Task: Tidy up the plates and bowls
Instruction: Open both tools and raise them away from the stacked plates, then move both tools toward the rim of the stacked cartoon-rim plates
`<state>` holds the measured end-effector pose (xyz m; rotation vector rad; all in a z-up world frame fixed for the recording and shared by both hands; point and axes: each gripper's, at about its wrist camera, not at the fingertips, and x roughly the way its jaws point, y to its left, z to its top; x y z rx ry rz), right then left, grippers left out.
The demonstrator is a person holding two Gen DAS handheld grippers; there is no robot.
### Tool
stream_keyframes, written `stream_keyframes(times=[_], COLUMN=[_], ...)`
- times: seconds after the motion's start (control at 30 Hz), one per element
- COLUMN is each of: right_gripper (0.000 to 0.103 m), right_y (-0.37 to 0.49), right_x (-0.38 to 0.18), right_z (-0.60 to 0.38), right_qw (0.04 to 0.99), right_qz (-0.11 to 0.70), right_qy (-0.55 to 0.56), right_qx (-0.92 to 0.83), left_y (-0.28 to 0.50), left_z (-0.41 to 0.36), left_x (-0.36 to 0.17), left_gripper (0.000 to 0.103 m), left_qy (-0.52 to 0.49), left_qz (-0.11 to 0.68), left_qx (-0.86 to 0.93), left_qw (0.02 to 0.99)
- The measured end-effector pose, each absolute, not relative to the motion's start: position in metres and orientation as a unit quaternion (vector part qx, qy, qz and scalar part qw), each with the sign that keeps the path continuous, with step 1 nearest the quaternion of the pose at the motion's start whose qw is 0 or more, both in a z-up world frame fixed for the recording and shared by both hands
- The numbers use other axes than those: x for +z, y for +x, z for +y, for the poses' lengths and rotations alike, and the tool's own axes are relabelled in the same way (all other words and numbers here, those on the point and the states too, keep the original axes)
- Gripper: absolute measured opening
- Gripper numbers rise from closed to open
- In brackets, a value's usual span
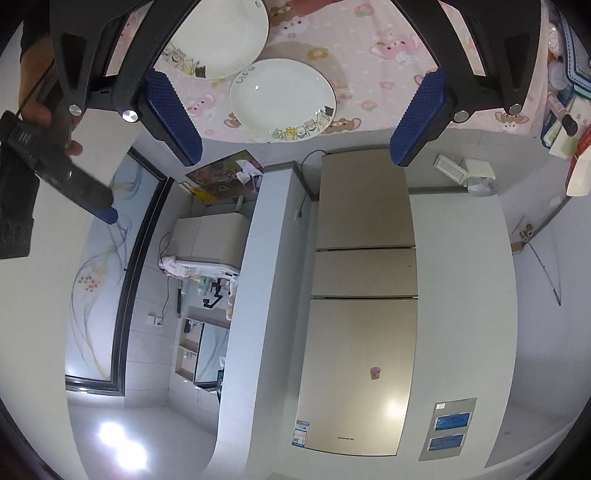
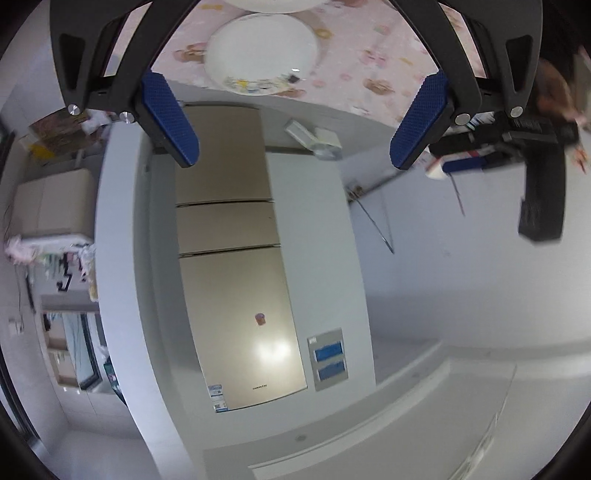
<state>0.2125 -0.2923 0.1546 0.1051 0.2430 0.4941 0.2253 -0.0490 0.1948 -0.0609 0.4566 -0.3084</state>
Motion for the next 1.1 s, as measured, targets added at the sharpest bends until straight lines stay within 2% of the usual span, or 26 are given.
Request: stream_keyframes(times=[0.3,0.5,0.7,0.87,1.1], right_gripper=[0.103,0.103,0.103,0.103,0.103], right_y=[0.23,0.25,0.296,0.328,0.363], right_x=[0.155,0.139,0.118,0.072,0.013], right_z=[-0.315,-0.333,-0.334,-0.338,-0.337], right_qw=[0.97,0.969,0.964,0.942,0.913], right_qz=[0.115,0.104,0.168,0.253,0.349], right_qy=[0.032,0.105,0.061,0.047,0.033], right_qx=[0.212,0.2,0.198,0.214,0.207], left_y=[0.261,0.284,0.316,0.359,0.386], left_z=[-0.073,-0.085,-0.099,-0.107,-0.1], left_x=[0.175,0.15,0.128,0.085,0.036], left_gripper=[0.103,0.103,0.103,0.103,0.103], left_qy=[0.006,0.011,0.043,0.096,0.089], left_qz=[0.237,0.252,0.274,0.32,0.378], left_qx=[-0.137,-0.141,-0.136,-0.091,-0.095], left_qw=[0.962,0.957,0.951,0.938,0.917])
